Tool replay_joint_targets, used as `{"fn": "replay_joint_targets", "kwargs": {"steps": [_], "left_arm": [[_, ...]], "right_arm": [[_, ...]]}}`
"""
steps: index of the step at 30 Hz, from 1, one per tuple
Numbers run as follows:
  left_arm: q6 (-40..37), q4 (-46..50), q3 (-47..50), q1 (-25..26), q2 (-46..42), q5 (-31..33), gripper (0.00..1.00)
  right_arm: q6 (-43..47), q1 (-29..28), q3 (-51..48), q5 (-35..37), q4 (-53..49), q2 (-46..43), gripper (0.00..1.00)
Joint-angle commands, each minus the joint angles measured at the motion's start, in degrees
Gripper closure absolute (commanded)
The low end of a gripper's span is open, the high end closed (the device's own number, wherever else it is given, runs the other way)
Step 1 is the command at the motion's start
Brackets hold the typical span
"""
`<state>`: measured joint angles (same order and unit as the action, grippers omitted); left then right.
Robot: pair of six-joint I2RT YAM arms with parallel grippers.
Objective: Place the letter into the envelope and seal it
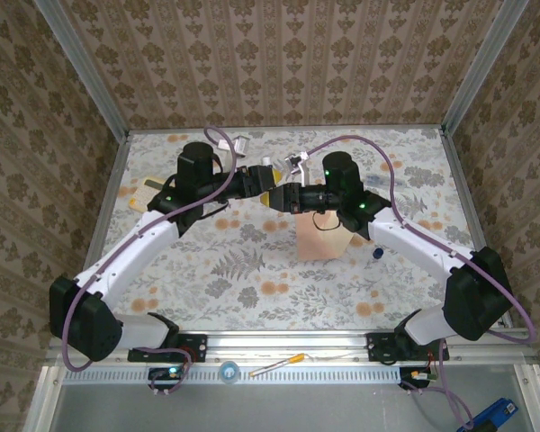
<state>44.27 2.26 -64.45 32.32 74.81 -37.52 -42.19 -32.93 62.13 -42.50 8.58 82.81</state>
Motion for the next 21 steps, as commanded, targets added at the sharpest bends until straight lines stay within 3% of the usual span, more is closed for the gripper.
{"fn": "replay_joint_targets", "kwargs": {"steps": [1, 7, 12, 17, 21], "left_arm": [[1.4, -3.8, 0.8, 0.6, -0.4, -2.7, 0.59], [2.0, -4.6, 0.9, 0.4, -0.4, -2.7, 0.80], [3.2, -6.1, 1.3, -0.7, -0.5, -2.4, 0.85], [3.5, -6.9, 1.4, -1.6, -0.7, -1.4, 0.86], [4.5, -8.2, 1.7, -2.6, -0.8, -0.5, 0.86]], "right_arm": [[1.1, -0.4, 2.2, 0.5, -0.4, 0.8, 0.77], [1.2, -0.3, 2.2, 2.1, -1.3, 0.6, 0.77], [1.3, 0.0, 1.2, 3.9, -1.7, -0.8, 0.68], [1.9, 0.7, -0.7, 6.1, -2.7, -2.6, 0.41], [1.5, 1.6, -3.8, 7.1, -1.3, -6.4, 0.28]]}}
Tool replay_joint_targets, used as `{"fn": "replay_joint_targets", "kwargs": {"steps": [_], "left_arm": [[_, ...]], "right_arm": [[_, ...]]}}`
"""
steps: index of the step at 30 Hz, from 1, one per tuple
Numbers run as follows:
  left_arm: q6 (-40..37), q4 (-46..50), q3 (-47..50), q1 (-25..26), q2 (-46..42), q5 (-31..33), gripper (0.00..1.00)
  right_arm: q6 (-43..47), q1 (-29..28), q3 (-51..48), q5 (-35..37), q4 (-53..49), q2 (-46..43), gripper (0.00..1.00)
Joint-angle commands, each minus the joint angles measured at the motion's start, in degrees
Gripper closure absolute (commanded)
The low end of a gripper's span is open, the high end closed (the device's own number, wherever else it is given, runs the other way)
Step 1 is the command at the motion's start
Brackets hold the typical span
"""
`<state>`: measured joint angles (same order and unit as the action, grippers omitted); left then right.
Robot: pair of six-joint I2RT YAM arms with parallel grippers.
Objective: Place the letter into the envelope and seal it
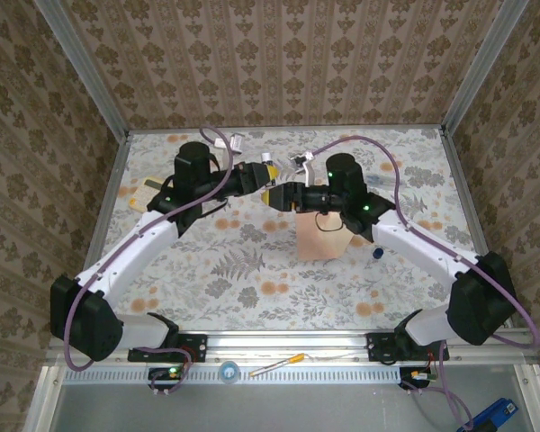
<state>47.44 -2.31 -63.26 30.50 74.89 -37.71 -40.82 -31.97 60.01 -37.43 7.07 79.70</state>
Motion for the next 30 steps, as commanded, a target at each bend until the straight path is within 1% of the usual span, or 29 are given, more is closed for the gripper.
{"fn": "replay_joint_targets", "kwargs": {"steps": [1, 2, 5, 6, 7, 8, 12, 16, 19, 21, 25, 30], "left_arm": [[1.6, -3.9, 0.7, -1.0, -0.9, -0.1, 0.86], [1.7, -4.1, 0.7, -1.3, -0.9, 0.1, 0.86], [2.1, -5.1, 1.0, -2.0, -1.1, 0.5, 0.86], [2.3, -5.6, 1.3, -2.1, -1.2, 1.8, 0.86], [2.7, -6.3, 1.5, -2.4, -1.3, 2.6, 0.86], [3.1, -6.9, 1.7, -2.4, -1.3, 3.0, 0.86], [6.1, -10.8, 3.5, -2.6, -1.4, 5.7, 0.86], [10.5, -16.3, 6.9, -2.5, -1.5, 9.4, 0.87], [13.5, -20.6, 9.3, -2.1, -1.6, 11.3, 0.87], [14.3, -21.7, 10.2, -1.5, -1.8, 12.6, 0.87], [15.2, -23.0, 10.9, 0.2, -1.9, 15.0, 0.87], [18.1, -27.6, 12.0, 1.6, -1.0, 16.7, 0.87]], "right_arm": [[-0.7, 1.1, -2.8, 1.9, 1.5, -3.7, 0.24], [-1.7, 1.6, -3.9, 1.8, 2.9, -4.2, 0.23], [-8.2, 3.7, -9.4, 1.5, 12.2, -5.9, 0.14], [-9.8, 4.2, -11.3, 1.8, 15.4, -6.4, 0.09], [-11.0, 4.5, -12.5, 2.5, 16.9, -7.0, 0.01], [-11.9, 4.5, -13.4, 3.6, 17.9, -7.6, 0.00], [-16.1, 4.5, -17.5, 6.6, 25.4, -9.5, 0.00], [-19.2, 4.5, -17.7, 7.3, 28.0, -8.9, 0.00], [-21.3, 4.4, -18.7, 8.4, 32.6, -8.2, 0.02], [-21.8, 3.8, -19.1, 9.4, 35.5, -7.7, 0.02], [-22.7, 1.4, -19.3, 12.0, 39.1, -5.5, 0.06], [-26.5, -0.4, -19.5, 14.2, 45.6, -0.7, 0.10]]}}
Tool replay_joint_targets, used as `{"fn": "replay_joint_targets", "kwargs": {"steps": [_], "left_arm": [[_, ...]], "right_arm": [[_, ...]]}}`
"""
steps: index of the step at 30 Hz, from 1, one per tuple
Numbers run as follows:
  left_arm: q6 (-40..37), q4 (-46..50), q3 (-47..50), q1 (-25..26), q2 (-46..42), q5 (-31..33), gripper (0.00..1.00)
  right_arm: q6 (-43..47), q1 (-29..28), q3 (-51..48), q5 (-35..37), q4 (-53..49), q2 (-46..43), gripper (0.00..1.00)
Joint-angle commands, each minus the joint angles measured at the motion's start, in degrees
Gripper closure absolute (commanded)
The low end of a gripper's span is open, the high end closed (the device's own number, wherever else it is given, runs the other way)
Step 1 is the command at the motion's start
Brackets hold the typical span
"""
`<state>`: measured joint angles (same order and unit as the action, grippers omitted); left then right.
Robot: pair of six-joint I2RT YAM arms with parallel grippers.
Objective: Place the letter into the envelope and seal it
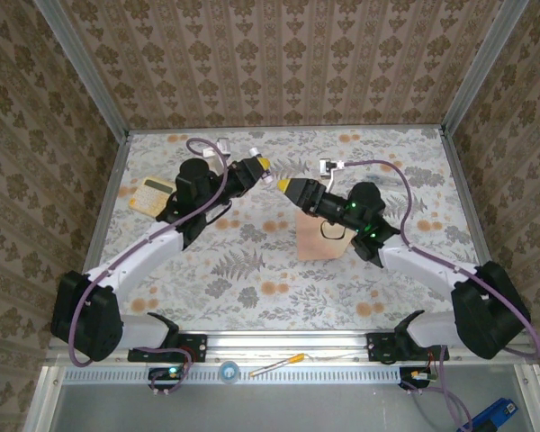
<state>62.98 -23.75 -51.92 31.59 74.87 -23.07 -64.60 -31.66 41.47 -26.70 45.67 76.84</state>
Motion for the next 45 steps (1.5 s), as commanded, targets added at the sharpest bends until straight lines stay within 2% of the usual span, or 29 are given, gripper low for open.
{"fn": "replay_joint_targets", "kwargs": {"steps": [1, 13, 19, 37, 45], "left_arm": [[3.1, -7.3, 0.9, 0.7, -0.8, 2.2, 0.87], [5.4, -11.4, 2.4, 1.1, -0.1, 2.6, 0.87], [5.8, -12.1, 3.0, 1.1, 0.2, 2.7, 0.87], [6.8, -13.7, 3.1, 1.1, 1.4, 2.4, 0.87], [7.3, -14.8, 3.8, 1.6, 1.7, 2.9, 0.87]], "right_arm": [[-3.8, -1.0, -0.9, 3.7, 8.5, 2.5, 0.12], [-9.4, -1.4, 2.4, 2.7, 19.4, 11.8, 0.27], [-12.1, -1.4, 3.9, 2.0, 25.9, 15.0, 0.28], [-10.7, -1.5, 4.4, 1.8, 25.1, 14.2, 0.28], [-12.9, -1.5, 6.4, 1.1, 28.0, 17.3, 0.38]]}}
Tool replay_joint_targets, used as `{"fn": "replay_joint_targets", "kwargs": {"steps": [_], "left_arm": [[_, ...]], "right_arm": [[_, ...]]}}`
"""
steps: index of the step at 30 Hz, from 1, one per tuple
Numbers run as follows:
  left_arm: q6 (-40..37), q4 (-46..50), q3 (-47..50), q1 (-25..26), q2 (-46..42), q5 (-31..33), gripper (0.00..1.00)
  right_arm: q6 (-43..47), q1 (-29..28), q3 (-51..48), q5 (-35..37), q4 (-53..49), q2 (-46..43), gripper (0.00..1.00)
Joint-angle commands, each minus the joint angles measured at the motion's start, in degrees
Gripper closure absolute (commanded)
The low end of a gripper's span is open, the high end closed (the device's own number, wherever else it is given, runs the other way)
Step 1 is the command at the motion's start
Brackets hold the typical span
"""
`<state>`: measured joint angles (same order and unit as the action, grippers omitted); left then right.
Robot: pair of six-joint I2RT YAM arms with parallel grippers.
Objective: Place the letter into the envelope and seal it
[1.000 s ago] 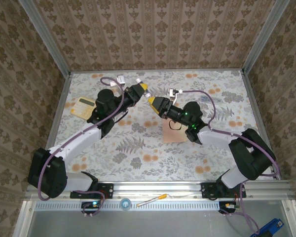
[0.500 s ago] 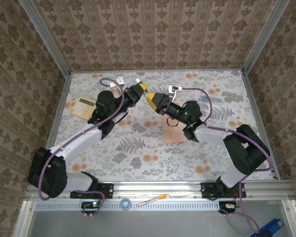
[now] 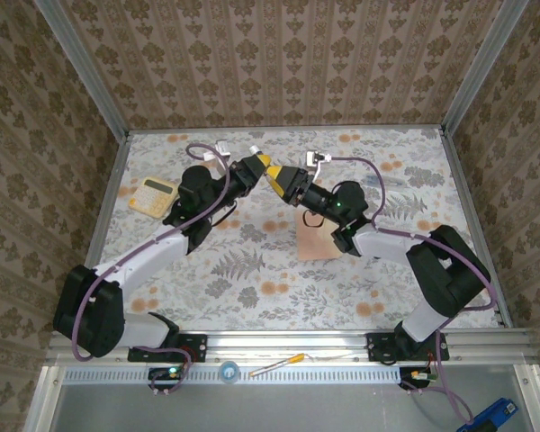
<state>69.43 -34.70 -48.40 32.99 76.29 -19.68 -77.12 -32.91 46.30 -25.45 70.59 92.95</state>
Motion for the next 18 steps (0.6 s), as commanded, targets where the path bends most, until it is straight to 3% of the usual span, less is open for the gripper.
{"fn": "replay_joint_targets", "kwargs": {"steps": [1, 13, 18], "left_arm": [[1.0, -4.0, 0.3, 0.2, 0.3, -0.6, 0.87], [1.9, -5.7, 0.6, 0.3, 1.1, -0.9, 0.87], [1.9, -5.4, 1.4, 0.3, 0.7, -1.0, 0.87]], "right_arm": [[-0.5, -0.3, 1.6, -0.1, 3.2, 1.3, 0.40], [-0.8, -0.2, 1.6, 0.2, 3.4, 1.6, 0.65], [-0.8, 0.1, 1.5, 0.4, 3.3, 1.3, 0.70]]}}
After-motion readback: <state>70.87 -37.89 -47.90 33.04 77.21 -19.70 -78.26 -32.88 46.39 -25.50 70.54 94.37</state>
